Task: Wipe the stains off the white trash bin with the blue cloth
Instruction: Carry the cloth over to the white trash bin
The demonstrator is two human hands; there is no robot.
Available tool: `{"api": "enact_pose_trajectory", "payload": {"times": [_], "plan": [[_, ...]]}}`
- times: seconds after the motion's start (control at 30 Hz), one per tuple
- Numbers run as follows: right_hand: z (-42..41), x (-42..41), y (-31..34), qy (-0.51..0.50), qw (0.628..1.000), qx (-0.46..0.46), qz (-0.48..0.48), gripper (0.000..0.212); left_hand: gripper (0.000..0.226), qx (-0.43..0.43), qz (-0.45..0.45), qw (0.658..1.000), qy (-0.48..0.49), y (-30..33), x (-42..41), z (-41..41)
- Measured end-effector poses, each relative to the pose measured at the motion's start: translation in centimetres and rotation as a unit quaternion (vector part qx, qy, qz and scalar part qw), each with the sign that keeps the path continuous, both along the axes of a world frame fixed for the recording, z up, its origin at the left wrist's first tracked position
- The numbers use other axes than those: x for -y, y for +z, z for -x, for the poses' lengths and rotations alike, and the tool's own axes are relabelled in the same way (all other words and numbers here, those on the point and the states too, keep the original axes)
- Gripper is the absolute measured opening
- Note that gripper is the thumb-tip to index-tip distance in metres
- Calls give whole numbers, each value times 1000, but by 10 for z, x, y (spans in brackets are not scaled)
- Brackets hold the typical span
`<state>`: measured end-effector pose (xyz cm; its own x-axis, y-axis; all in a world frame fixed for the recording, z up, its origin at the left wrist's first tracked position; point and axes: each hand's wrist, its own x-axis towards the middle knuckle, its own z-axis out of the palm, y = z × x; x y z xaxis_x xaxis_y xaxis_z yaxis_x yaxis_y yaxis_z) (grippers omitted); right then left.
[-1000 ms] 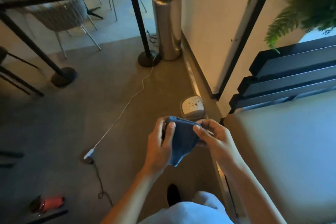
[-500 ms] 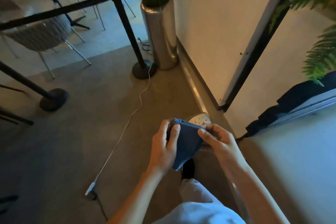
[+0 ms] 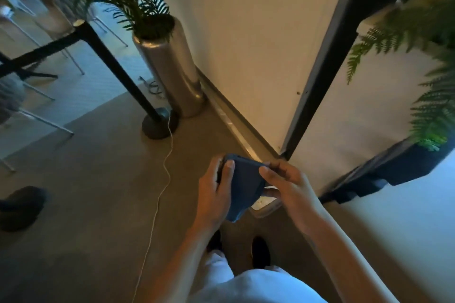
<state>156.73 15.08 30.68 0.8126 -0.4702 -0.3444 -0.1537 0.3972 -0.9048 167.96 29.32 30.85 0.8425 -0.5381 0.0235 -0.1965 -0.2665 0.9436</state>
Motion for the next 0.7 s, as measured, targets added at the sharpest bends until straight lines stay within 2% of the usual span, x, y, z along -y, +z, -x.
{"api": "enact_pose_trajectory", "payload": {"times": [0.3, 0.43, 0.7], "plan": [[-52, -21, -13, -172, 984, 30, -43, 30, 14, -16, -21, 988, -152, -10, 26, -93], [-76, -45, -21, -242, 970, 13, -37, 23, 18, -29, -46, 974, -221, -16, 24, -130], [-80, -103, -34, -346, 937, -8, -43, 20, 20, -38, -83, 939, -332, -30, 1, -140]]}}
